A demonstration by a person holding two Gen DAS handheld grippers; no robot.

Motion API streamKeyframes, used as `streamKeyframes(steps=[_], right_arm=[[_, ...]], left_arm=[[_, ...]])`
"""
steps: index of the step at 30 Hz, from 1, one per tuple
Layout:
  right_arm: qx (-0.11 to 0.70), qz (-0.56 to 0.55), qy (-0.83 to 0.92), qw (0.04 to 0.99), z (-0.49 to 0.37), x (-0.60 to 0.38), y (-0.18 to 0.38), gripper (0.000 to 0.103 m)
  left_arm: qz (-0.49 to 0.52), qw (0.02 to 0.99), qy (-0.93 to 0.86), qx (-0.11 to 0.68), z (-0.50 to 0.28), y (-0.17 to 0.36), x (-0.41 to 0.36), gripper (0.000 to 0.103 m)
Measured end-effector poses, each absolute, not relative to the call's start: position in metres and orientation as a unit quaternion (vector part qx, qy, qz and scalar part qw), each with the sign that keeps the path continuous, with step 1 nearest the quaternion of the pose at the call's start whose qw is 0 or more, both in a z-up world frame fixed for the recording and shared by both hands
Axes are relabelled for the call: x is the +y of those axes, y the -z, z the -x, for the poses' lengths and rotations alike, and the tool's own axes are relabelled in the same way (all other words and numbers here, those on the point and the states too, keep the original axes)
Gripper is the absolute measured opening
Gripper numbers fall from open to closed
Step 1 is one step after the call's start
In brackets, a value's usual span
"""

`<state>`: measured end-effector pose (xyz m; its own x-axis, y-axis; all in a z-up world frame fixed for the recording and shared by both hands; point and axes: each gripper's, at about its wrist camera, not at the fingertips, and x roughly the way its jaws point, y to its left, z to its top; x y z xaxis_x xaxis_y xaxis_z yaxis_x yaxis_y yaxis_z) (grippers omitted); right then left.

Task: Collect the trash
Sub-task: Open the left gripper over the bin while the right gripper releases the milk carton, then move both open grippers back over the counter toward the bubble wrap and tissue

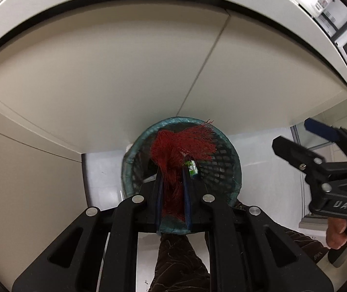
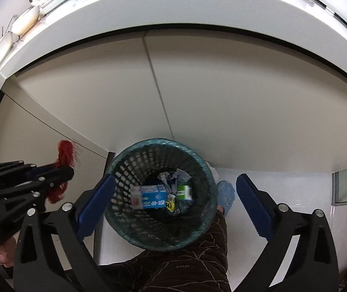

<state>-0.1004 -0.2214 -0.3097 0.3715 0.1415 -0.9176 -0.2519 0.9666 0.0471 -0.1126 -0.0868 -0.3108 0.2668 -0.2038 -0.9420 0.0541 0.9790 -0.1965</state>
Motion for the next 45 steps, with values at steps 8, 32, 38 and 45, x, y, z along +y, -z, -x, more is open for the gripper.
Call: streamKeyframes(steps=[8,32,38,45], right_arm=[[0.546,0.046,-0.090,0.832,0.103,-0.246,0.308,0.095],[0.561,0.028,-0.078,0.824,0.102,-0.267,0.316,0.095],[0.560,0.025,-0.075,0.825,0.102,-0.268,0.319,0.095],[0.545,0.033,-0.073,0.835,0.102,-0.269,0.296,0.095]], left_arm=[[0.052,0.786,0.105,0.607,0.108,0.325,-0.101,0.013],[0.044,0.790,0.097,0.604,0.112,0.345,-0.118,0.065],[0.058,0.802,0.092,0.587,0.117,0.330,-0.112,0.083],[0.083,0.820,0.095,0.558,0.123,0.286,-0.096,0.097]])
